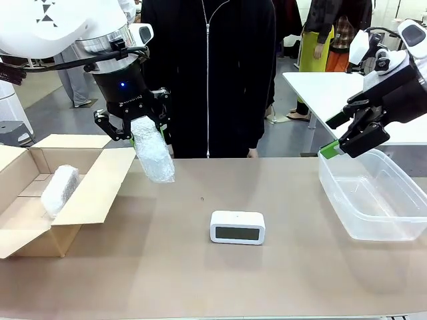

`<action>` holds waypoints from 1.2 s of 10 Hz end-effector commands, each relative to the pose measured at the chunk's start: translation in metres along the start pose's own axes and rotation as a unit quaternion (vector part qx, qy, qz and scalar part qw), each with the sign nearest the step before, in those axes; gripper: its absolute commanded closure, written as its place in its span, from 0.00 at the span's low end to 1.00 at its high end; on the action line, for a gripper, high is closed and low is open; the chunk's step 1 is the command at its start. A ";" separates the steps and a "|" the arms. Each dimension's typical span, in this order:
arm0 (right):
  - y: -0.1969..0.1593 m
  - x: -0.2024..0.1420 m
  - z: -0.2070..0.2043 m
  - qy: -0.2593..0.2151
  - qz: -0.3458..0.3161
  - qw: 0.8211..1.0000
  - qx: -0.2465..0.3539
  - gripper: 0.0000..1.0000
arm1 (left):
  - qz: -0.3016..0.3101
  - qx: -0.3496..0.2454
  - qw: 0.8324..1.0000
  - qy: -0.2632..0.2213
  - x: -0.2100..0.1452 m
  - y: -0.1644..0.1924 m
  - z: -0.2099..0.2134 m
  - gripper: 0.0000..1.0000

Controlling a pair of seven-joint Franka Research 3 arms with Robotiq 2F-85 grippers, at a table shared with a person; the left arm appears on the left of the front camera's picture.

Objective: Separate and place wrapped and unwrapped clocks.
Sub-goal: If the picked Digital clock is wrapped, place it in the Package Box ; if not, place it in the Organizing box.

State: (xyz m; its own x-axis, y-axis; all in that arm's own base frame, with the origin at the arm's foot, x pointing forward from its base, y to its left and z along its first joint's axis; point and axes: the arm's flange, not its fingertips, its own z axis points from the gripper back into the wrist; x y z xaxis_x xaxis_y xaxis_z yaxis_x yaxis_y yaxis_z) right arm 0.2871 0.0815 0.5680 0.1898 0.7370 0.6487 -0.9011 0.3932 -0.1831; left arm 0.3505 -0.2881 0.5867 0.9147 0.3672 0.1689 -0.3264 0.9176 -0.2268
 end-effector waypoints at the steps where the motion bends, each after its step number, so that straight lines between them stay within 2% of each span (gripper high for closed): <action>1: 0.000 0.000 -0.002 -0.009 -0.008 1.000 0.011 0.00 | 0.006 -0.005 1.000 0.005 -0.002 0.001 0.004 0.61; 7: 0.000 0.000 -0.002 -0.009 -0.008 1.000 0.011 0.00 | 0.006 -0.005 1.000 0.005 -0.002 0.001 0.004 0.61; 8: 0.000 0.000 -0.002 -0.009 -0.008 1.000 0.011 0.00 | 0.000 0.000 1.000 0.000 0.000 0.000 0.000 0.47; 9: 0.000 0.000 -0.002 -0.009 -0.008 1.000 0.011 0.00 | 0.003 -0.005 0.999 -0.034 0.013 0.017 0.002 0.47; 11: 0.000 0.000 -0.002 -0.009 -0.008 1.000 0.011 0.00 | 0.016 0.012 1.000 -0.020 0.058 0.084 0.008 0.47; 12: 0.000 0.000 -0.002 -0.009 -0.008 1.000 0.011 0.00 | 0.031 0.017 0.999 -0.029 0.078 0.123 0.014 0.47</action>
State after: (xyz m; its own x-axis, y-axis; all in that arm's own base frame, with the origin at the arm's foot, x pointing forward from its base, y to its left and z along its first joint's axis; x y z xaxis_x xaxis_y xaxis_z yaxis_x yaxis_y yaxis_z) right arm 0.2871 0.0813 0.5681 0.1899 0.7366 0.6491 -0.9009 0.3936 -0.1831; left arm 0.3794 -0.1858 0.5845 0.8851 0.4241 0.1914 -0.3830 0.8977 -0.2179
